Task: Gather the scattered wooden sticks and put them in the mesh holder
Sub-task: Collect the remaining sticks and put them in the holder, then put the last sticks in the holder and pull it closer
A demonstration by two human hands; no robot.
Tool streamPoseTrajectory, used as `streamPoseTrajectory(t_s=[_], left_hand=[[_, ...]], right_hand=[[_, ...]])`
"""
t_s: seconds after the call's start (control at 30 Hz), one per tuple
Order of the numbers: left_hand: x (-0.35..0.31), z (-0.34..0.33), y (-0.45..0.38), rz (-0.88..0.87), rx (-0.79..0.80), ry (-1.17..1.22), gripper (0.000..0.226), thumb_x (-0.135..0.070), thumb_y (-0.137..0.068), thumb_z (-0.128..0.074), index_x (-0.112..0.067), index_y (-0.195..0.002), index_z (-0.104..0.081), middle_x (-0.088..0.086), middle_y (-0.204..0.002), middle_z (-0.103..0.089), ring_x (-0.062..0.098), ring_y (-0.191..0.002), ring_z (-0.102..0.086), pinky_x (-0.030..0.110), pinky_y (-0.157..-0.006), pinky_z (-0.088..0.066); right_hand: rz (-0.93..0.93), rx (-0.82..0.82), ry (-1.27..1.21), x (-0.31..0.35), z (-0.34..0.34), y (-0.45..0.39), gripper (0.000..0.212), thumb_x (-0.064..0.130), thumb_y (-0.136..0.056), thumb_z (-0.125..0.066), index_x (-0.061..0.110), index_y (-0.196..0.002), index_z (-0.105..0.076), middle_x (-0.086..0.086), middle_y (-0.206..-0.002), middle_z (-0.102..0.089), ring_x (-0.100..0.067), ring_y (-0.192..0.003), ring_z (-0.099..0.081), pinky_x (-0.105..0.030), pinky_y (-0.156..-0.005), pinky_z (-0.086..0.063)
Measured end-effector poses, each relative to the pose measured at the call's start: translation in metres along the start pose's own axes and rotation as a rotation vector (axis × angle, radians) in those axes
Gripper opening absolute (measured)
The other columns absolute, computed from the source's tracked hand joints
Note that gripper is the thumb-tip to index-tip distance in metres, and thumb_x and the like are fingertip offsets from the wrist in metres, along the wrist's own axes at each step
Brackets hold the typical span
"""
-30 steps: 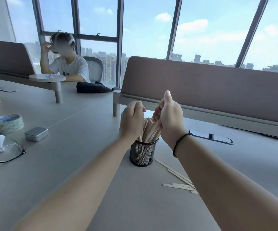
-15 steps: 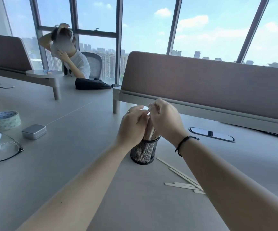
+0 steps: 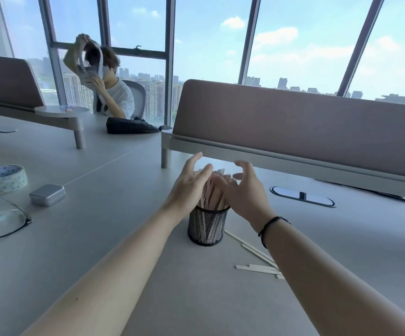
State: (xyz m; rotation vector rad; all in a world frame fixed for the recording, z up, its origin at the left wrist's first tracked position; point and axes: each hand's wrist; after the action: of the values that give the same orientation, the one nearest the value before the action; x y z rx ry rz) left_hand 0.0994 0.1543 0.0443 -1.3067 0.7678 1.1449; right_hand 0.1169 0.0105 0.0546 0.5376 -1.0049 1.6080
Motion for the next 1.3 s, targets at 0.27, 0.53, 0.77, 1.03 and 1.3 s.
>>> streamPoseTrajectory(t_s=[0.27,0.53,0.77,1.03,1.3], left_hand=[[0.019,-0.004,-0.008,-0.097,-0.010,-0.130,0.033,-0.031,-0.107,-0.039,-0.020,-0.128,-0.062,-0.013,-0.123,-0.062,-0.006,-0.118,-0.055,0.007,-0.099,-0.038],[-0.007,-0.011,0.023,-0.573,-0.316,-0.621,0.044,-0.042,-0.098,-0.047,-0.014,-0.130,-0.059,0.006,-0.132,-0.059,0.024,-0.128,-0.046,0.041,-0.108,-0.037],[-0.026,-0.077,0.071,-0.537,0.656,-0.977,0.047,-0.058,-0.090,-0.057,-0.031,-0.128,-0.060,-0.013,-0.131,-0.059,0.015,-0.111,-0.061,0.037,-0.091,-0.052],[-0.007,-0.109,0.061,-0.206,0.800,-1.172,0.032,-0.046,-0.092,-0.058,-0.016,-0.105,-0.062,0.005,-0.115,-0.061,0.026,-0.109,-0.058,0.040,-0.091,-0.048],[-0.004,-0.138,0.069,-0.398,0.639,-1.319,0.022,-0.019,-0.093,-0.052,-0.023,-0.105,-0.070,0.006,-0.109,-0.066,0.032,-0.099,-0.065,0.039,-0.083,-0.054]], right_hand=[[-0.111,0.239,-0.255,-0.010,-0.018,-0.004,0.028,0.044,-0.097,-0.055,0.018,-0.105,-0.065,0.003,-0.091,-0.071,-0.017,-0.085,-0.067,-0.029,-0.070,-0.050],[-0.076,0.253,-0.218,-0.037,0.030,0.013,0.042,0.059,-0.095,-0.048,0.025,-0.110,-0.066,0.002,-0.108,-0.071,-0.019,-0.104,-0.066,-0.038,-0.093,-0.049],[-0.013,0.304,0.309,-0.116,0.108,0.067,0.043,0.068,-0.081,-0.052,0.040,-0.110,-0.068,0.021,-0.116,-0.064,-0.006,-0.104,-0.062,-0.035,-0.098,-0.047],[0.038,0.414,0.436,-0.150,0.146,0.112,0.056,0.063,-0.084,-0.060,0.032,-0.130,-0.062,0.024,-0.140,-0.050,0.001,-0.122,-0.053,-0.024,-0.107,-0.040],[0.118,0.298,0.421,-0.157,0.145,0.112,0.016,0.037,-0.091,-0.064,0.031,-0.104,-0.070,0.018,-0.119,-0.061,-0.008,-0.107,-0.060,-0.028,-0.095,-0.046]])
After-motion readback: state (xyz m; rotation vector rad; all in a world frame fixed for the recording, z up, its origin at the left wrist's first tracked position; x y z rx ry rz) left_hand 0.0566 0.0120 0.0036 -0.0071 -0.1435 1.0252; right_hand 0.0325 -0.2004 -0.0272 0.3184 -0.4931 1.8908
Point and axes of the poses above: each hand's wrist, its own y-axis away from the middle knuckle, its own z-axis out of the back of the hand, x = y × z
